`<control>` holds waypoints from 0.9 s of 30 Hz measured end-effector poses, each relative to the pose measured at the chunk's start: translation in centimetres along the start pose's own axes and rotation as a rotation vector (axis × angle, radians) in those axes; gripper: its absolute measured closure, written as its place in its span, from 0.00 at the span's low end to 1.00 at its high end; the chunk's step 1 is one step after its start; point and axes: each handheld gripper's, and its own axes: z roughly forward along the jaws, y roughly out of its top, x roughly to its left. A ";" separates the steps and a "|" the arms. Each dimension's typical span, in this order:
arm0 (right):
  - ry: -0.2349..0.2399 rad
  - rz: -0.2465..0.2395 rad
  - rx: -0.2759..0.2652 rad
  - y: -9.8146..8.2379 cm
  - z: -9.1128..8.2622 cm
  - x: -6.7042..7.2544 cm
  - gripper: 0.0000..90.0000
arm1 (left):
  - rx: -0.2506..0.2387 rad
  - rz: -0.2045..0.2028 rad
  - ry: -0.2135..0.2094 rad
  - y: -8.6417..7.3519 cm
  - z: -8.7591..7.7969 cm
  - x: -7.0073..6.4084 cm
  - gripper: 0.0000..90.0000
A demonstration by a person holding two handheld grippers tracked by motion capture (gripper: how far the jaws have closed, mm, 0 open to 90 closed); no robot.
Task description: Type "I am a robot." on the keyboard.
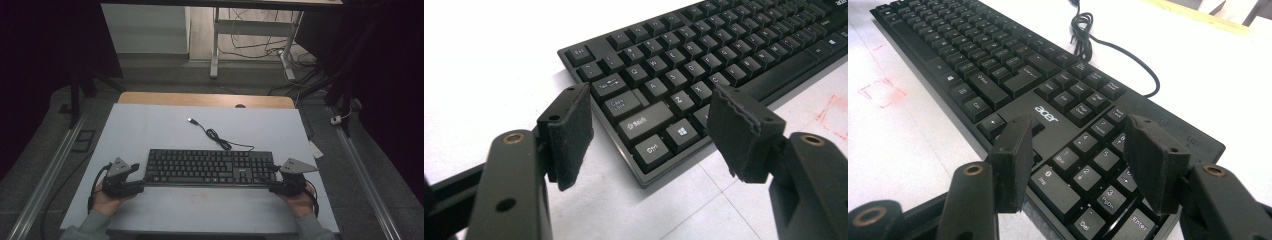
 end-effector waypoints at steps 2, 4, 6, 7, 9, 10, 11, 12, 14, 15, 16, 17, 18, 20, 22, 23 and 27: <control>0.009 0.003 -0.002 0.0 0.1 0.0 0.50 | 0.001 0.000 0.000 0.0 0.0 0.1 0.38; 0.005 -0.002 0.006 0.0 0.1 0.0 0.50 | 0.003 -0.003 -0.002 -0.1 0.1 0.1 0.38; 0.005 -0.002 0.007 0.0 0.2 0.0 0.50 | 0.004 -0.003 -0.004 -0.1 0.1 0.1 0.38; 0.005 -0.002 0.007 0.0 0.2 0.0 0.50 | 0.004 -0.001 -0.003 -0.1 0.1 0.1 0.38; 0.012 -0.005 0.006 0.0 0.3 0.0 0.50 | 0.003 0.003 0.000 -0.1 0.2 0.2 0.38; 0.010 -0.007 0.012 0.0 0.3 0.1 0.50 | 0.003 0.003 0.000 -0.1 0.2 0.2 0.38; 0.008 -0.009 0.014 0.0 0.3 0.1 0.50 | 0.003 0.004 0.005 0.0 0.2 0.2 0.38; 0.008 -0.008 0.011 0.0 0.4 0.1 0.50 | 0.003 0.005 0.006 0.0 0.2 0.2 0.38; 0.001 -0.012 0.013 0.1 0.4 0.2 0.50 | 0.003 0.007 0.008 0.0 0.2 0.2 0.38; 0.005 -0.013 0.015 0.1 0.4 0.1 0.50 | 0.003 0.009 0.009 0.0 0.3 0.2 0.38; 0.011 -0.007 0.010 0.1 0.5 0.2 0.50 | 0.002 0.010 0.010 0.0 0.3 0.2 0.38; 0.010 -0.009 0.010 0.1 0.5 0.2 0.50 | 0.002 0.012 0.010 -0.1 0.3 0.3 0.38; 0.005 -0.013 0.013 0.2 0.5 0.2 0.50 | 0.005 0.013 0.010 -0.1 0.4 0.3 0.38; 0.010 -0.010 0.002 0.2 0.7 0.2 0.51 | 0.008 0.014 0.011 -0.2 0.4 0.3 0.38; 0.011 -0.015 0.011 0.3 0.8 0.1 0.51 | 0.010 0.013 0.010 -0.2 0.4 0.2 0.39; 0.011 -0.011 0.011 0.3 0.9 0.2 0.50 | 0.011 0.013 0.012 -0.2 0.5 0.2 0.39; 0.005 -0.012 0.024 0.3 1.0 0.3 0.51 | 0.007 0.011 0.008 0.0 0.5 0.2 0.39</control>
